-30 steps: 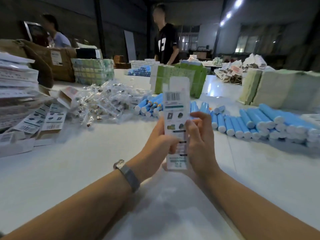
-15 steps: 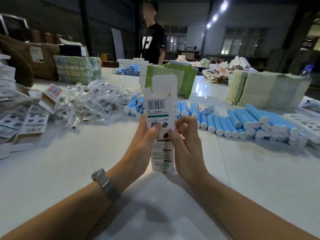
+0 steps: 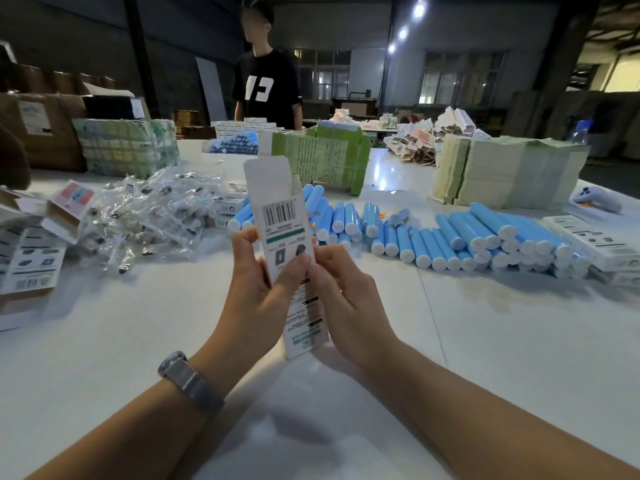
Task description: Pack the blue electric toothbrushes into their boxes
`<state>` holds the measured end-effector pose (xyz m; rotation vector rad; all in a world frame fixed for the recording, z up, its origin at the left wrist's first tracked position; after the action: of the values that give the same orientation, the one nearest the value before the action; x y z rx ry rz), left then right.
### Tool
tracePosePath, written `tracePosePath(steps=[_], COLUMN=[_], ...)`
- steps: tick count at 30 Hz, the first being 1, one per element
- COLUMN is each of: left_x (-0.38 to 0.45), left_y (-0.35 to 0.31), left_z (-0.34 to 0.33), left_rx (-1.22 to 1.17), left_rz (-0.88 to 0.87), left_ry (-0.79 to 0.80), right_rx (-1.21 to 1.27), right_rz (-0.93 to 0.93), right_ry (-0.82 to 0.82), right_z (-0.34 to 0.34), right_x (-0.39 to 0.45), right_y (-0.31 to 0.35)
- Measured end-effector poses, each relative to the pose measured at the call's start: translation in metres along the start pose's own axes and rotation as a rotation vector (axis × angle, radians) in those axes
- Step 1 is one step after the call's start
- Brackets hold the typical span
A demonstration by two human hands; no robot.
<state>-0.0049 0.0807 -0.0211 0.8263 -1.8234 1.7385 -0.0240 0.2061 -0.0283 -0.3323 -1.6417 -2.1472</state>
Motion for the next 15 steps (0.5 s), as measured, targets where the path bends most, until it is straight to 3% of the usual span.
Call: tracePosePath(steps=[4,8,15], left_x=[0.004,0.008,0.009], left_y=[-0.002,0.001,0.006], left_z=[0.002,0.008,0.010], left_rx=[0.059,0.159,0.215], left_rz=[-0.009,-0.004,-0.054], left_ry=[-0.054,-0.095,-0.138], right_rx=[-0.009,0.032,-0.860], right_rz=[0.061,-0.160,-0.415], right_ry=[-0.086,-0.275,-0.156], right_z=[0.007,0.027,0.040], right_x=[0.007,0.046,0.124], right_y=[0.001,-0.018,-0.065])
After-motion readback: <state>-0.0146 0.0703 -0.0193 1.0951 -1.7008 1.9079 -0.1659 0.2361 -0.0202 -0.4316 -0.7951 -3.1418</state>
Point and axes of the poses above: each hand's wrist, its own x-axis towards the middle knuckle, its own z-axis out of the back of the hand, y = z × x, the point moved 3 cm from there along x, towards the middle knuckle, and after that the axes turned 9 degrees about -z, right-handed, at the moved point
